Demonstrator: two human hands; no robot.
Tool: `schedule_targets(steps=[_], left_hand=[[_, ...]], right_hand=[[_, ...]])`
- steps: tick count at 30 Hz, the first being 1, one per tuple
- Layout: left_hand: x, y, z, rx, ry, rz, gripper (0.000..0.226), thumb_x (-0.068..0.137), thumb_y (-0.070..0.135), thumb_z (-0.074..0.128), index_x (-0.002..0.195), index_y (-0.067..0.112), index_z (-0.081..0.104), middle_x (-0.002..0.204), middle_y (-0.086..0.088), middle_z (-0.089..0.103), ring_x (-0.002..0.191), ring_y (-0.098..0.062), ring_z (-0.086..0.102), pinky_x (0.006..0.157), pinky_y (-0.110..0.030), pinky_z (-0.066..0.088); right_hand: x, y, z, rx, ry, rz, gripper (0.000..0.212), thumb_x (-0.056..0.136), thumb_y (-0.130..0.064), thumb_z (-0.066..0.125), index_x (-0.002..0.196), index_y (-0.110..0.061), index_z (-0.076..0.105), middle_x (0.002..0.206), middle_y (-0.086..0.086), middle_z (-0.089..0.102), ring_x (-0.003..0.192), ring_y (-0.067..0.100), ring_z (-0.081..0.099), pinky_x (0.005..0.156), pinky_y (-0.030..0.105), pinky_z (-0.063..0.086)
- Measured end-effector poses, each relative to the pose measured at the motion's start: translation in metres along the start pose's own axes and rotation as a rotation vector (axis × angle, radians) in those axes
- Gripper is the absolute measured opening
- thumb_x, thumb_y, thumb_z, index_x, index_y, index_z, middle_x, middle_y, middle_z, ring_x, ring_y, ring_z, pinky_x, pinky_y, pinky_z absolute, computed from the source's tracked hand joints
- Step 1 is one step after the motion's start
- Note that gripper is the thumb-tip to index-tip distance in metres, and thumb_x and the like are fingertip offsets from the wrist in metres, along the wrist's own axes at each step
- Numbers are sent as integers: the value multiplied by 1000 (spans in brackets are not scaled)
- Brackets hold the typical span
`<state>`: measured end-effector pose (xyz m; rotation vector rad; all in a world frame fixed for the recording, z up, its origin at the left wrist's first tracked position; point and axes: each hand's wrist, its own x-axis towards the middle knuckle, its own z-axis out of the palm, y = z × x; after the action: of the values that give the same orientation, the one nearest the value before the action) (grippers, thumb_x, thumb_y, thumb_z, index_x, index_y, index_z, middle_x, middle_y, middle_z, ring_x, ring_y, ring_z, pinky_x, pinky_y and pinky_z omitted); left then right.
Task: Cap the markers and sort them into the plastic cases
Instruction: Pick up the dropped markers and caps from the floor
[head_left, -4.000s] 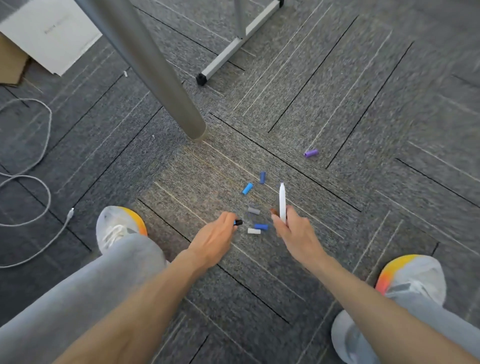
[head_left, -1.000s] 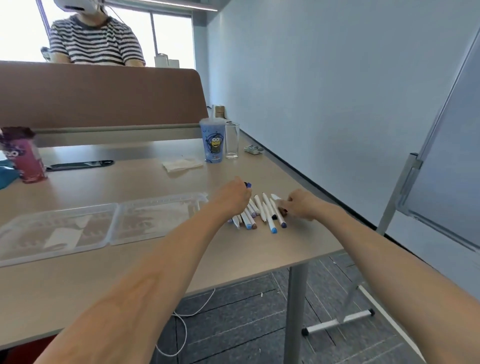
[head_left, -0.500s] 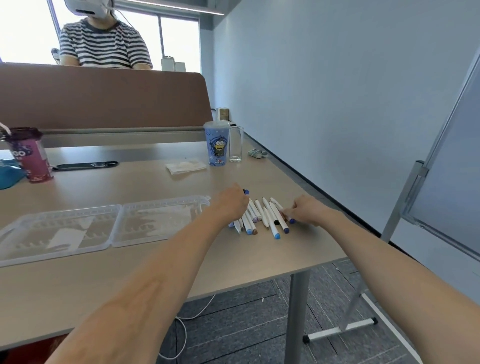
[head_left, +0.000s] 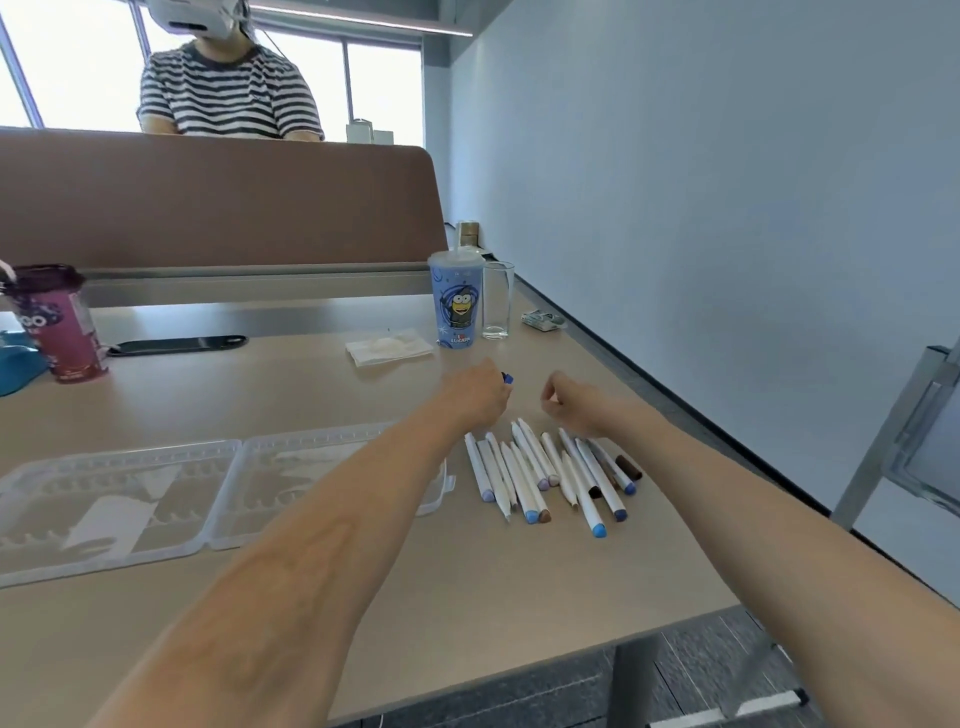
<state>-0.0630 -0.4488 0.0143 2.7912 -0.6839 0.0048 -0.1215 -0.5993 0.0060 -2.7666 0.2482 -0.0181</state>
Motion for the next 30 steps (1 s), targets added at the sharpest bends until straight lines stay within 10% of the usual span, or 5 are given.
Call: schedule_targets(steps=[17,30], left_hand=[[31,-9,17,-37,-153,115,37,101,37,40,122,6,48,121,-14,56,104,-27,51,79,-32,36],[-53,40,-1,-42,-70,182,31,102,28,37,118,6,51,123,-13,53,111,-28,50,89,-35,39]], right_hand=[[29,13,-7,57,117,-239,29,89,-21,62,118,-20,63,106,-5,66,93,13,58,85,31,46],[-98,70,-35,191,-20,45,25,85,-21,56,108,-25,63,107,-6,61,94,8,57,68,21,46]])
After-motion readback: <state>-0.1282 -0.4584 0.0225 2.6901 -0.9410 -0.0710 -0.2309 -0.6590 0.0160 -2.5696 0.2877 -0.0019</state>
